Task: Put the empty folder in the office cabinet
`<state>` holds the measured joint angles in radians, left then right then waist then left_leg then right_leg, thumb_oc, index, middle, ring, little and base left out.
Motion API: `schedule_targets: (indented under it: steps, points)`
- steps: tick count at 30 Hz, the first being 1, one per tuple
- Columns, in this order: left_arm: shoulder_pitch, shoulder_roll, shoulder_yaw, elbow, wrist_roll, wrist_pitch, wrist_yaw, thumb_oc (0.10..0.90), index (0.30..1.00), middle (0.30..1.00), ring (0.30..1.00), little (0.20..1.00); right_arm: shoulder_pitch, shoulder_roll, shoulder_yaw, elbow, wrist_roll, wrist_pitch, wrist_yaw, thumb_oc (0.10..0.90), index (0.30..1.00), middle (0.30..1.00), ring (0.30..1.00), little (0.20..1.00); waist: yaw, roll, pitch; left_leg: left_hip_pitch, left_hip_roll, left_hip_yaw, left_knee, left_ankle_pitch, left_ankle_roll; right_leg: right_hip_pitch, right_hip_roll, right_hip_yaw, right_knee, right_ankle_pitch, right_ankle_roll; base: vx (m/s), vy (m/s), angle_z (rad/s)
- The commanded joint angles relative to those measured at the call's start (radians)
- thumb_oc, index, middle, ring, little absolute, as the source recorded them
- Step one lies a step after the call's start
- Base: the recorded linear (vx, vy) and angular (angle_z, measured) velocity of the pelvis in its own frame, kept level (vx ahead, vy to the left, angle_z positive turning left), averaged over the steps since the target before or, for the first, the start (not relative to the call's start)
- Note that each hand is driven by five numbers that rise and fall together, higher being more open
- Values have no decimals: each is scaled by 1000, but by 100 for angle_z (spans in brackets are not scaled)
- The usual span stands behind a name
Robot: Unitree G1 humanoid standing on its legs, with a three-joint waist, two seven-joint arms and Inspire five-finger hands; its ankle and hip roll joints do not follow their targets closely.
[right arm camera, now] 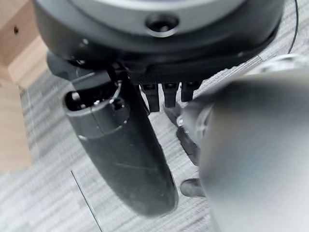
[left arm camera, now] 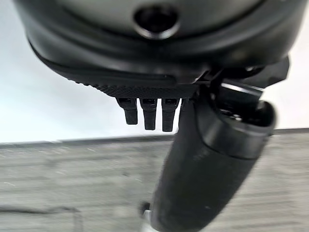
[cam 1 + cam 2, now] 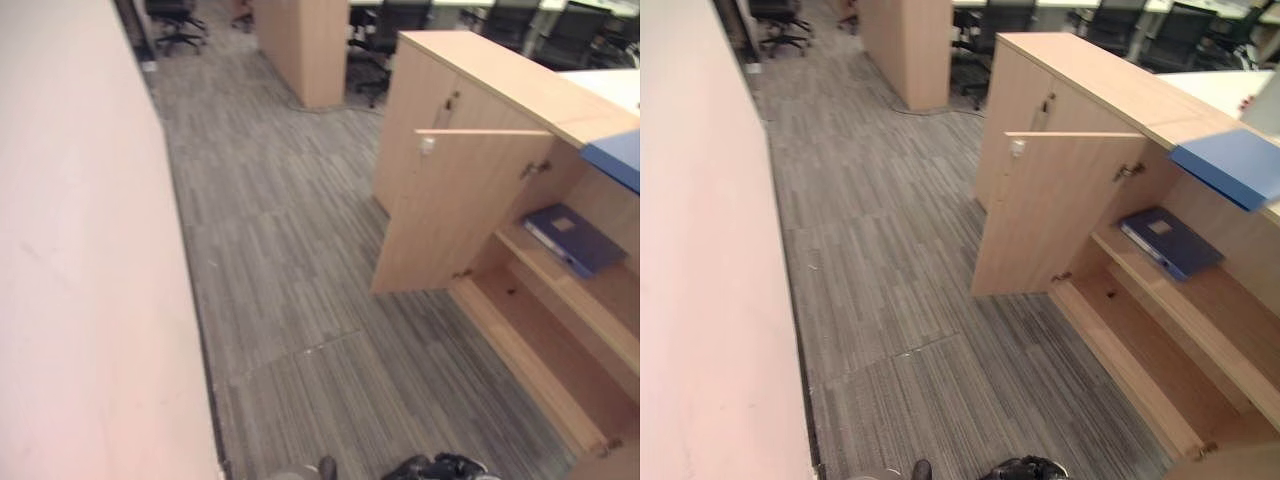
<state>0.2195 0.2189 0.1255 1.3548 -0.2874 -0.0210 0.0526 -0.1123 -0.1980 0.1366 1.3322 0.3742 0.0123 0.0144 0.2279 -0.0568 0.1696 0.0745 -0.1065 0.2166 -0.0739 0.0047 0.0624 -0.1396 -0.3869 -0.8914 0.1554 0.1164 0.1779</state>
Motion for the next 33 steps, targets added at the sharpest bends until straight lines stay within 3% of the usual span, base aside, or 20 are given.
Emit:
schedule_targets:
  steps: [1, 7, 8, 11, 17, 20, 21, 22, 25, 26, 28, 29, 30, 31, 33]
  points:
    - [-54, 36, -6, 58, 28, -10, 13, 800, 900, 900, 900, 900, 10, -29, 16, 22, 17, -10, -12, 800, 900, 900, 900, 900, 34, -29, -21, 107, 46, -72, -1, -130, -73, 75, 116, 20, -195, 90, 5, 210, -132, -27]
    - [-87, 32, -27, 52, 19, -12, 22, 800, 900, 900, 900, 900, 11, -55, 2, 13, 29, -13, -16, 800, 900, 900, 900, 900, -11, 12, -25, 133, 85, -81, 11, -179, -58, 26, 87, 40, -40, -8, -46, 203, -54, -10]
    - [-114, 38, -43, 33, 18, -16, 29, 800, 900, 900, 900, 900, 11, -62, -3, 10, 30, -13, -18, 800, 900, 900, 900, 900, -33, 22, -22, 149, 103, -84, 19, -202, -53, 10, 68, 38, 33, -43, -65, 235, -69, -5]
    - [-164, 49, -73, -5, 2, -31, 48, 800, 900, 900, 900, 900, 14, -68, -16, 4, 36, -13, -23, 800, 900, 900, 900, 900, -76, 24, -11, 172, 132, -74, 56, -245, -63, -6, 32, 44, 151, -103, -77, 291, -118, -8]
    - [-211, 51, -116, -59, 3, -44, 55, 800, 900, 900, 900, 900, 15, -74, -18, -1, 36, -11, -26, 800, 900, 900, 900, 900, -120, 27, -7, 189, 159, -53, 122, -248, -82, -4, 31, 46, 216, -151, -89, 205, -102, -14]
    - [-223, 41, -129, -113, -29, -62, 62, 800, 900, 900, 900, 900, 13, -77, -7, -12, 32, -15, -30, 800, 900, 900, 900, 900, -127, 30, -13, 176, 167, -40, 200, -210, -105, 10, 65, 63, 192, -178, -112, 143, -137, -23]
    - [-223, 29, -115, -177, -98, -82, 69, 800, 900, 900, 900, 900, 11, -75, -2, -25, 36, -21, -32, 800, 900, 900, 900, 900, -125, 31, -13, 159, 163, -40, 271, -154, -123, 31, 100, 81, 159, -192, -128, 65, -97, -35]
    - [-221, 29, -115, -180, -100, -81, 69, 800, 900, 900, 900, 900, 11, -76, -1, -26, 36, -21, -32, 800, 900, 900, 900, 900, -124, 31, -13, 158, 165, -39, 274, -154, -125, 31, 104, 83, 154, -192, -130, 101, -118, -52]
    - [-204, 21, -121, -291, -134, -98, 63, 800, 900, 900, 900, 900, 13, -76, 11, -33, 21, -24, -31, 800, 900, 900, 900, 900, -110, 38, -13, 121, 155, -76, 358, -48, -152, 52, 166, 118, 102, -214, -159, 83, -111, -54]
    - [-188, 22, -136, -345, -138, -92, 49, 800, 900, 900, 900, 900, 22, -81, 20, -22, 1, -18, -28, 800, 900, 900, 900, 900, -94, 28, -11, 71, 144, -115, 381, -50, -150, 75, 194, 141, 60, -224, -167, 104, -91, -58]
    - [-178, 28, -141, -371, -137, -90, 44, 800, 900, 900, 900, 900, 26, -83, 24, -19, -8, -16, -25, 800, 900, 900, 900, 900, -88, 21, -12, 44, 151, -118, 383, -76, -141, 85, 200, 153, 43, -223, -164, 132, -33, -65]
    - [-162, 40, -151, -422, -122, -87, 32, 800, 900, 900, 900, 900, 29, -87, 37, -16, -27, -14, -18, 800, 900, 900, 900, 900, -71, -14, -5, -44, 160, -129, 401, -159, -115, 109, 192, 189, 9, -220, -151, 149, 5, -60]
    - [-160, 42, -150, -425, -122, -85, 33, 800, 900, 900, 900, 900, 30, -86, 37, -16, -27, -14, -18, 800, 900, 900, 900, 900, -69, -15, -7, -48, 161, -127, 408, -163, -113, 107, 192, 191, 8, -219, -151, 151, 20, -64]
    - [-152, 52, -148, -450, -120, -87, 32, 800, 900, 900, 900, 900, 28, -88, 42, -16, -34, -14, -17, 800, 900, 900, 900, 900, -58, -34, 3, -103, 166, -136, 419, -198, -107, 112, 184, 216, 2, -214, -143, 79, 18, -53]
    - [-137, 71, -148, -504, -118, -89, 30, 800, 900, 900, 900, 900, 22, -92, 52, -16, -46, -15, -18, 800, 900, 900, 900, 900, -35, -56, 28, -194, 186, -176, 409, -186, -114, 131, 178, 262, -10, -202, -135, 121, 8, -65]
